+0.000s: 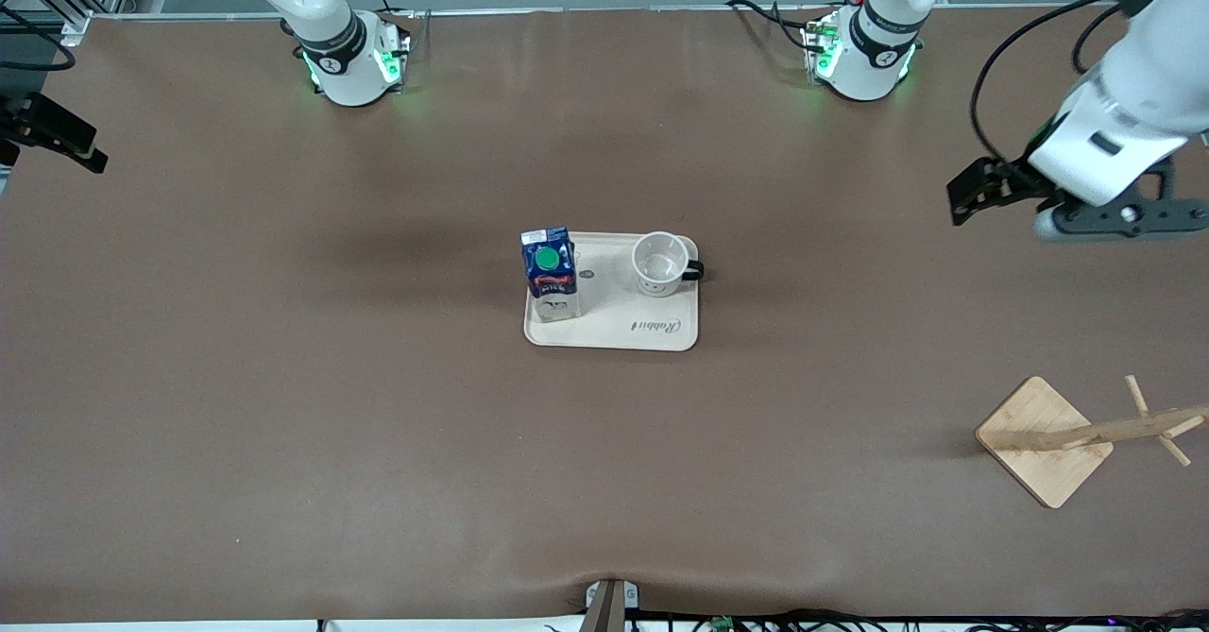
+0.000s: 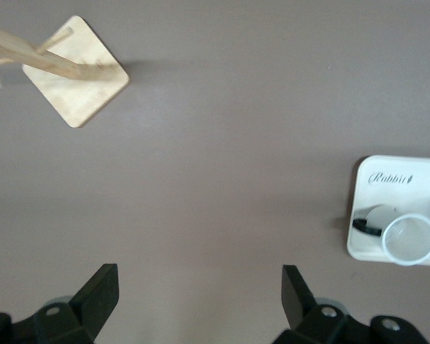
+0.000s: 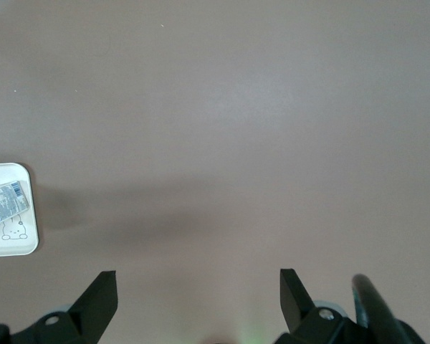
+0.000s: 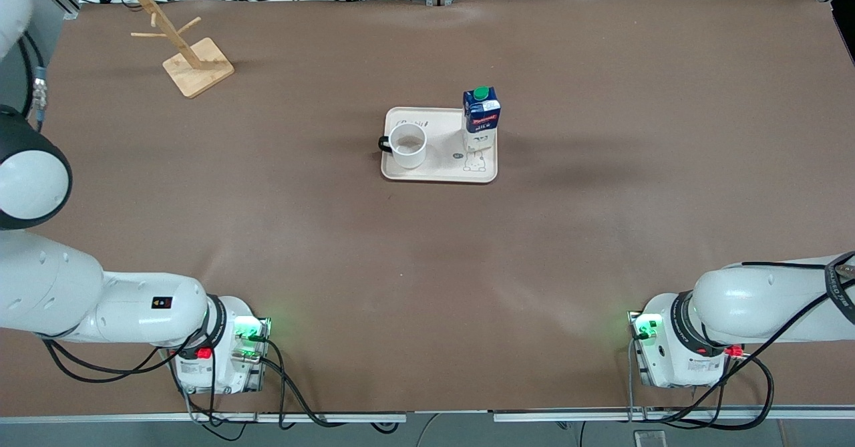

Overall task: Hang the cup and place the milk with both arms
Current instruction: 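Reach the left gripper down to the white mug's rim on the tray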

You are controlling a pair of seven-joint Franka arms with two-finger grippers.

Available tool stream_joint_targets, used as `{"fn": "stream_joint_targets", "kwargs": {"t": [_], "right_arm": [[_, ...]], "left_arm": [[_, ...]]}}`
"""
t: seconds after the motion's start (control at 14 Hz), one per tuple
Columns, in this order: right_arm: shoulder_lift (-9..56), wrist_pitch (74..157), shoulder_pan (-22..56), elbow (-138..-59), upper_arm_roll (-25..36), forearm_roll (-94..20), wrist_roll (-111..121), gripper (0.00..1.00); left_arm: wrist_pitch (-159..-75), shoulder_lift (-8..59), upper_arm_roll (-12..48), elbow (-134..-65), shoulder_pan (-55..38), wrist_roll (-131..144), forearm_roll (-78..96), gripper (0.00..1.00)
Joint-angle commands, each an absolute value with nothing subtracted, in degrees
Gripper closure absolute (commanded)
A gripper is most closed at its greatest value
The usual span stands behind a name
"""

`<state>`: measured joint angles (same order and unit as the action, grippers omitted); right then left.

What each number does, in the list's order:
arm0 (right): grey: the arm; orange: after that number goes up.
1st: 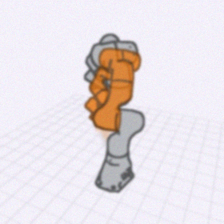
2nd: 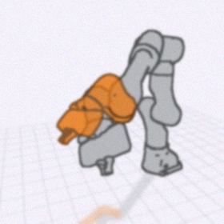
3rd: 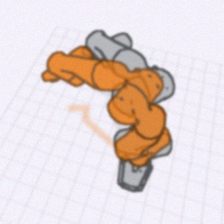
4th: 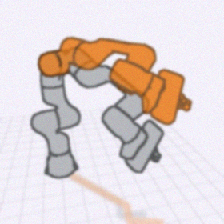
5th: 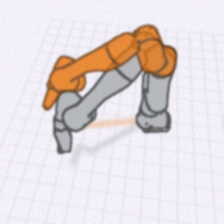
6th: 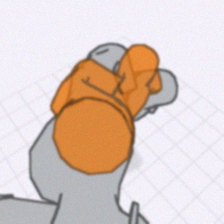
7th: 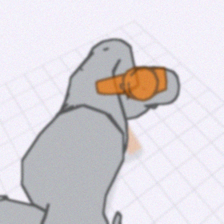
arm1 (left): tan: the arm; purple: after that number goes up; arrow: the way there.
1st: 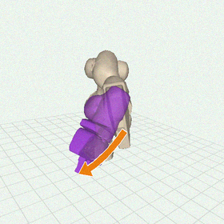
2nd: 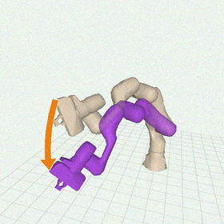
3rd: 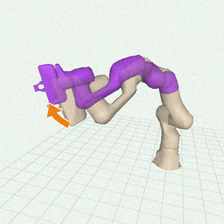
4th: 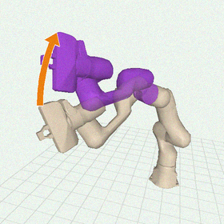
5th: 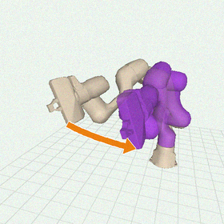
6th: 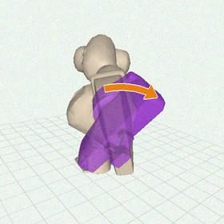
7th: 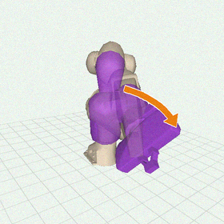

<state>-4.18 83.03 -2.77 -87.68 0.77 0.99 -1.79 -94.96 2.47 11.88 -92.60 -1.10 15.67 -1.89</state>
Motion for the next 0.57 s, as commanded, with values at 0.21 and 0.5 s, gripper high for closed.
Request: {"fn": "stream_joint_targets", "kwargs": {"t": [0.21,0.5], "right_arm": [[-4.7,83.6,-2.8,-86.8,0.6,2.0,-1.8,0.00],[-4.7,83.6,-2.6,-86.7,0.5,2.0,-1.9,0.00]], "left_arm": [[-114.5,6.2,23.9,-105.3,-2.0,46.4,-1.1,0.00],[-120.8,14.7,26.4,-106.3,-10.0,71.0,-5.1,0.00]]}}
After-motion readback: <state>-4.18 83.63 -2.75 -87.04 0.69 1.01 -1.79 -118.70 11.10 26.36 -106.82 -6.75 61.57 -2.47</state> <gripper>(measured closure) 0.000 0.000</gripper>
